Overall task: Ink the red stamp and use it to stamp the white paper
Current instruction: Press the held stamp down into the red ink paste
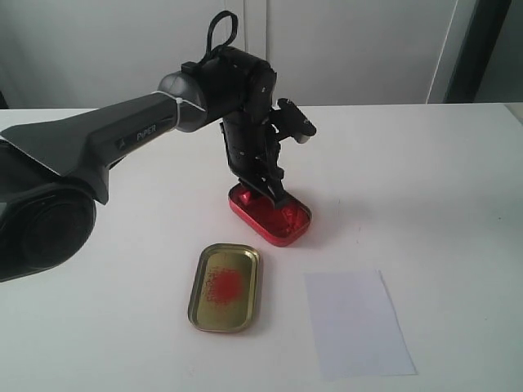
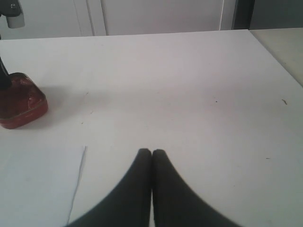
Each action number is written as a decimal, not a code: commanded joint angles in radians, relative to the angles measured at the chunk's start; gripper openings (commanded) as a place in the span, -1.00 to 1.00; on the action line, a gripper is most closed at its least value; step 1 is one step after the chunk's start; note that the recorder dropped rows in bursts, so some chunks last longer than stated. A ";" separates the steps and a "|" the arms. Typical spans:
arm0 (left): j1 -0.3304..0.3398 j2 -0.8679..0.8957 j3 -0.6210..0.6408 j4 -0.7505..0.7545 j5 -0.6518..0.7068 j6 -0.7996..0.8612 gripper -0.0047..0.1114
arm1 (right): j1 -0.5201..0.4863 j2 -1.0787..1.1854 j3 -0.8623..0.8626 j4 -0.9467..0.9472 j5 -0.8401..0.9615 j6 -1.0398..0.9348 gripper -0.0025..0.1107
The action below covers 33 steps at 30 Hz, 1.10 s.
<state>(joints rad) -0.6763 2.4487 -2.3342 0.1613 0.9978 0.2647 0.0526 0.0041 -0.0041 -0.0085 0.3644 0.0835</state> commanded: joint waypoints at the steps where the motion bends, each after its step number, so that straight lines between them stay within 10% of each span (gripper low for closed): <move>1: -0.023 -0.013 -0.010 0.089 0.012 -0.056 -0.92 | -0.006 -0.004 0.004 -0.008 -0.014 0.000 -0.96; 33: -0.074 0.009 -0.012 0.193 0.021 -0.137 -0.92 | -0.006 -0.004 0.004 -0.008 -0.014 0.000 -0.96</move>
<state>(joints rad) -0.7310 2.4740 -2.3342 0.3369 1.0032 0.1368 0.0526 0.0041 -0.0041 -0.0085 0.3644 0.0835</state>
